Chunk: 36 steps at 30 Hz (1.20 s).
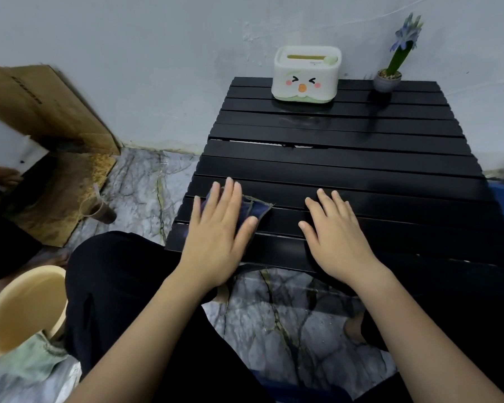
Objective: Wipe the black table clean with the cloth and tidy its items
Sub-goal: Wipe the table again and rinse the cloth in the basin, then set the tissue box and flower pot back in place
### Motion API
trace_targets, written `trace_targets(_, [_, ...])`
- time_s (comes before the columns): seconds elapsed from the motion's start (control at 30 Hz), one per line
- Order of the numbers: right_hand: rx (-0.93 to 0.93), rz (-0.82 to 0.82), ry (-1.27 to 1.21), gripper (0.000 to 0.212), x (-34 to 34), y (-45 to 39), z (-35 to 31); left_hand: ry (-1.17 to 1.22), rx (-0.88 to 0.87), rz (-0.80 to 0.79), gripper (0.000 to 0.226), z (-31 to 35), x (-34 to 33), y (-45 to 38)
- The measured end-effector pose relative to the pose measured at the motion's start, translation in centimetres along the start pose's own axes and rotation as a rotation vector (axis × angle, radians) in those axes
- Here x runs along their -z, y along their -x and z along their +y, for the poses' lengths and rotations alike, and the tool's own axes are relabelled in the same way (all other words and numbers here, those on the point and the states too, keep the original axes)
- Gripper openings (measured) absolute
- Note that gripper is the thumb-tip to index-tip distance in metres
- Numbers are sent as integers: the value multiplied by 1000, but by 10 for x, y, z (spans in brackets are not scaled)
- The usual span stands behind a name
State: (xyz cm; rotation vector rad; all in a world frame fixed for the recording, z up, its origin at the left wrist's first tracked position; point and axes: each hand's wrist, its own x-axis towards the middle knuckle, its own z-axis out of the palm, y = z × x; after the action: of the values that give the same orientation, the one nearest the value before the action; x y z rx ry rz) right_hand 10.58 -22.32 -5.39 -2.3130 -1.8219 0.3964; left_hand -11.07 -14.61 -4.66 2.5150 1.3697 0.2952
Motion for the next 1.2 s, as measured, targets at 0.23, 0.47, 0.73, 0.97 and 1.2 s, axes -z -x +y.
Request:
trace_targets(0.23, [-2,1,-11,56,1,-2,0,-104,2,-94,82,3,-16,-4])
trace_targets(0.47, [48,93,-80,53,19,-18,-9,6,-125,141,54,27,-4,-44])
trace_targets(0.73, [126,432,-194,31,85,-98,8,213,-221,382,18,53,30,-143])
trace_targets(0.97, [85,537,-278,36,119,-202,47,399,-253,403,31,43,40,-253])
trace_targets(1.2, [108,429,-444,71,103,-288,84,429,-339,292,79,5,9,-348])
